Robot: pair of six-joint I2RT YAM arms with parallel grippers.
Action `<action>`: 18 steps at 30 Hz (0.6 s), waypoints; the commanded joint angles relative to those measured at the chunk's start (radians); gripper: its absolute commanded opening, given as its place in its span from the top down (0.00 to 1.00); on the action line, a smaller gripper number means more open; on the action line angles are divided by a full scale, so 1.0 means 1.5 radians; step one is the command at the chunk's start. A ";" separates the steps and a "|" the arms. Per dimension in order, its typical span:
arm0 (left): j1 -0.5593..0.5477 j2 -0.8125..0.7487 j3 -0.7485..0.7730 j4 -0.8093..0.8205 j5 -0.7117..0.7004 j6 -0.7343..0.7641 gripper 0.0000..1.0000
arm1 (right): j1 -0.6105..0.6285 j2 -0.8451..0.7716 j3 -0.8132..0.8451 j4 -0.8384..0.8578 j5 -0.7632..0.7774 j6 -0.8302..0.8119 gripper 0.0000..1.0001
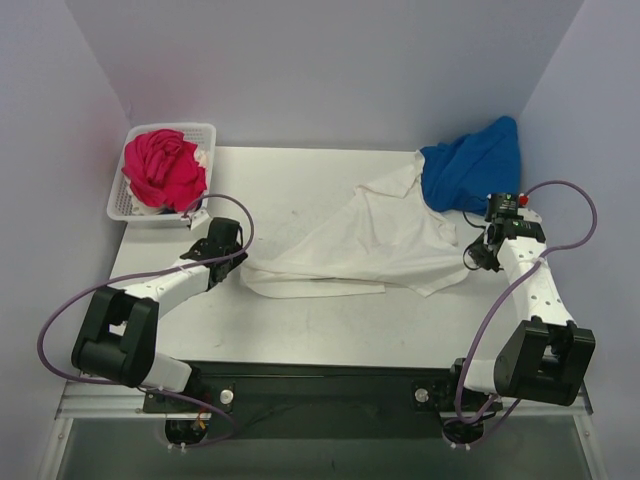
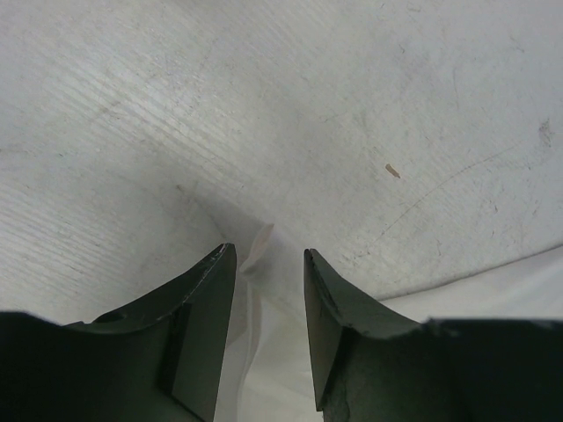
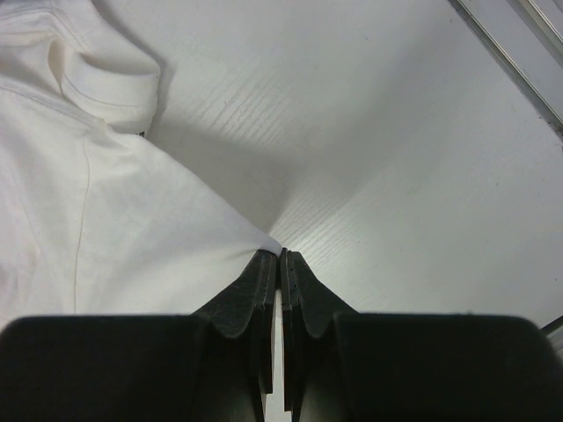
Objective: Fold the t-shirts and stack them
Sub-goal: Flatten the tshirt out
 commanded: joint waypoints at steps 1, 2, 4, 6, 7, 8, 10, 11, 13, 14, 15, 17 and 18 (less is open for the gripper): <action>0.004 0.001 0.022 0.001 0.033 -0.017 0.53 | -0.003 0.003 0.004 -0.024 0.013 0.001 1.00; 0.004 0.002 0.023 0.000 0.036 -0.018 0.54 | -0.003 0.002 0.004 -0.024 0.015 0.002 1.00; 0.004 0.003 0.028 -0.019 0.036 -0.023 0.54 | -0.003 0.001 0.003 -0.024 0.014 0.001 1.00; 0.004 -0.001 0.026 -0.024 0.035 -0.025 0.54 | -0.003 0.003 0.004 -0.024 0.013 0.002 1.00; 0.004 -0.001 0.026 -0.031 0.028 -0.029 0.54 | -0.003 0.005 0.004 -0.022 0.012 0.002 1.00; 0.004 -0.001 0.026 -0.032 0.026 -0.030 0.54 | -0.003 0.006 0.003 -0.022 0.012 0.003 1.00; 0.004 0.001 0.030 -0.043 0.022 -0.031 0.54 | -0.002 0.007 0.002 -0.022 0.011 0.003 1.00; 0.004 0.003 0.032 -0.044 0.022 -0.033 0.54 | -0.002 0.007 0.002 -0.023 0.011 0.002 1.00; 0.004 0.009 0.036 -0.052 0.022 -0.036 0.54 | -0.003 0.007 0.001 -0.021 0.010 0.002 1.00; 0.004 0.012 0.037 -0.052 0.023 -0.037 0.54 | -0.002 0.007 0.001 -0.021 0.010 0.002 1.00; 0.004 0.016 0.038 -0.051 0.026 -0.038 0.54 | -0.003 0.007 0.001 -0.021 0.009 0.002 1.00; 0.004 0.021 0.038 -0.047 0.028 -0.039 0.54 | -0.003 0.007 0.001 -0.021 0.009 0.001 1.00; 0.004 0.025 0.038 -0.044 0.030 -0.039 0.54 | -0.002 0.007 0.001 -0.021 0.009 0.001 1.00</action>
